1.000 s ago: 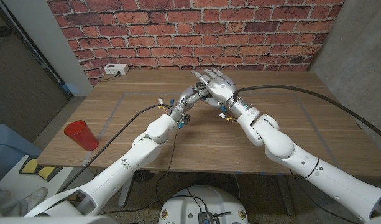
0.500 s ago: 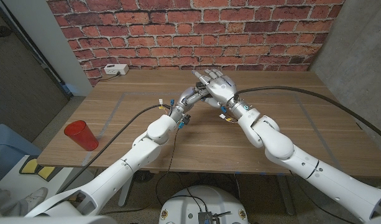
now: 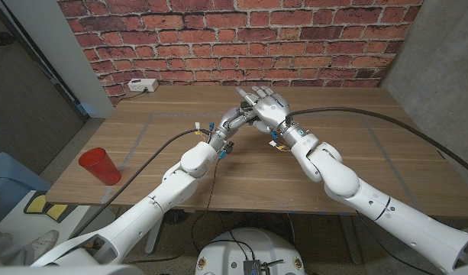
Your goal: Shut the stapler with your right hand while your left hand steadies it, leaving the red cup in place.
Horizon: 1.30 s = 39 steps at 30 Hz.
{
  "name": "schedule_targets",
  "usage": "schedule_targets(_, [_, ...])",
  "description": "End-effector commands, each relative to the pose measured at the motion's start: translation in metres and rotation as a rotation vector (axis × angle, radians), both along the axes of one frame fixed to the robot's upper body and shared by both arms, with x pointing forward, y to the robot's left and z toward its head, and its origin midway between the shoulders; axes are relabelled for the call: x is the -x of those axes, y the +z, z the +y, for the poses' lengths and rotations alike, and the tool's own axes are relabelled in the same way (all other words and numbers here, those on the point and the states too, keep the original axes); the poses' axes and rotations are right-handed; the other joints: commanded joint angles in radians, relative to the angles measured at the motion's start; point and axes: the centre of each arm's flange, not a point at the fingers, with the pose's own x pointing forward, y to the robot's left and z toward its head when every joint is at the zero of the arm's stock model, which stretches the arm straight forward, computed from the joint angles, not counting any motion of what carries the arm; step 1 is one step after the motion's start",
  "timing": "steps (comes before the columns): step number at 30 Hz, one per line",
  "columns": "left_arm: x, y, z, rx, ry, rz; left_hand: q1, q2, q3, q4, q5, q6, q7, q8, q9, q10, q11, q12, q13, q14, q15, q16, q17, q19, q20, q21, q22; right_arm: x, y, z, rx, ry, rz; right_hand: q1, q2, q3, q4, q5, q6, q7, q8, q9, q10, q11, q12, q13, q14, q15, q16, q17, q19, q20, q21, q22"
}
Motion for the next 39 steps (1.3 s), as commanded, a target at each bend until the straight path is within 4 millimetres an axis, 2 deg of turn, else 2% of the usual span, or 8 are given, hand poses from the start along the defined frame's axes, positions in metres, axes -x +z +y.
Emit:
schedule_targets(1, [0.0014, 0.0005, -0.0012, -0.003, -0.004, -0.004, 0.057, 0.060, 0.002, 0.002, -0.002, 0.010, 0.002, -0.005, 0.003, 0.137, -0.132, 0.033, 0.473, 0.009, -0.076, -0.002, 0.001, 0.000, -0.001, 0.001, 0.002, -0.0003, -0.0012, -0.0007, -0.001, -0.018, -0.002, 0.025, 0.010, 0.019, -0.001, -0.003, 0.044, -0.008, 0.018, 0.000, 0.026, -0.004, -0.001, 0.011, 0.078, -0.172, 0.040, 0.009, 0.052, -0.018, 0.016, 0.005])
schedule_targets(6, [0.0027, -0.0001, -0.0015, -0.002, -0.005, -0.005, 0.057, 0.060, 0.003, 0.002, -0.002, 0.011, 0.001, -0.005, 0.004, 0.137, -0.132, 0.033, 0.474, 0.009, -0.077, -0.002, 0.002, 0.000, -0.001, 0.001, 0.002, -0.0010, -0.0029, -0.0009, -0.008, -0.013, -0.011, 0.044, 0.023, 0.036, -0.001, -0.003, 0.062, 0.002, 0.017, -0.002, 0.038, -0.012, -0.004, 0.017, 0.136, -0.187, 0.076, 0.027, 0.107, -0.037, 0.029, 0.008])
schedule_targets(12, [0.0042, -0.0009, -0.0012, 0.000, -0.005, -0.007, 0.056, 0.060, 0.002, 0.003, -0.003, 0.010, 0.000, -0.006, 0.004, 0.138, -0.132, 0.033, 0.473, 0.010, -0.076, -0.003, 0.003, -0.001, -0.001, 0.001, 0.002, 0.0007, -0.0040, -0.0007, -0.019, 0.012, -0.023, 0.073, 0.041, 0.063, -0.002, -0.005, 0.114, -0.032, 0.026, -0.002, 0.076, -0.033, 0.003, 0.026, 0.209, -0.194, 0.128, 0.063, 0.141, -0.061, 0.035, 0.012])
schedule_targets(18, [0.0057, -0.0011, -0.0012, 0.003, -0.005, -0.011, 0.055, 0.059, 0.002, 0.003, -0.003, 0.011, -0.001, -0.006, 0.005, 0.138, -0.132, 0.033, 0.474, 0.009, -0.076, -0.004, 0.003, -0.001, 0.000, 0.001, 0.002, 0.0034, -0.0038, -0.0010, -0.032, 0.041, -0.042, 0.093, 0.044, 0.080, -0.001, -0.006, 0.149, -0.040, 0.030, -0.002, 0.117, -0.041, 0.013, 0.033, 0.253, -0.196, 0.162, 0.092, 0.152, -0.064, 0.036, 0.014])
schedule_targets(21, [0.0064, -0.0016, -0.0017, 0.002, -0.007, -0.012, 0.055, 0.059, 0.002, 0.004, -0.003, 0.012, -0.002, -0.006, 0.005, 0.139, -0.132, 0.034, 0.474, 0.010, -0.076, -0.004, 0.003, -0.001, -0.001, 0.001, 0.002, 0.0051, -0.0049, -0.0021, -0.037, 0.066, -0.060, 0.118, 0.041, 0.096, -0.005, -0.008, 0.197, -0.065, 0.040, -0.002, 0.184, -0.049, 0.023, 0.025, 0.299, -0.198, 0.195, 0.122, 0.169, -0.071, 0.039, 0.015])
schedule_targets(27, [0.0071, -0.0028, -0.0035, -0.002, -0.012, -0.014, 0.056, 0.059, 0.002, 0.003, -0.003, 0.016, 0.001, -0.006, 0.003, 0.139, -0.132, 0.032, 0.471, 0.013, -0.077, -0.003, 0.005, -0.001, 0.000, 0.001, 0.002, 0.0055, -0.0063, -0.0037, -0.047, 0.076, -0.061, 0.136, 0.038, 0.105, -0.008, -0.008, 0.223, -0.081, 0.044, -0.002, 0.230, -0.050, 0.026, 0.016, 0.319, -0.199, 0.209, 0.138, 0.177, -0.074, 0.040, 0.016])
schedule_targets(35, [0.0071, -0.0026, -0.0050, -0.009, -0.027, -0.029, 0.061, 0.054, 0.001, -0.007, -0.009, 0.022, 0.004, -0.009, -0.002, 0.143, -0.130, 0.022, 0.454, 0.012, -0.077, -0.001, 0.010, 0.004, 0.007, 0.004, 0.002, 0.0071, -0.0060, -0.0069, -0.067, 0.091, -0.069, 0.144, 0.035, 0.109, -0.008, -0.009, 0.228, -0.071, 0.042, -0.002, 0.233, -0.051, 0.019, 0.010, 0.331, -0.199, 0.217, 0.147, 0.181, -0.070, 0.041, 0.017])
schedule_targets(39, [0.0067, -0.0039, -0.0056, -0.014, -0.038, -0.035, 0.030, 0.016, -0.029, -0.006, -0.025, 0.005, 0.005, -0.023, -0.013, 0.142, -0.131, 0.005, 0.428, -0.007, -0.069, -0.007, 0.013, 0.003, 0.018, 0.004, 0.003, 0.0076, -0.0059, -0.0087, -0.072, 0.100, -0.069, 0.153, 0.036, 0.114, -0.008, -0.009, 0.240, -0.075, 0.044, -0.002, 0.252, -0.050, 0.019, 0.005, 0.343, -0.200, 0.223, 0.154, 0.187, -0.074, 0.042, 0.017])
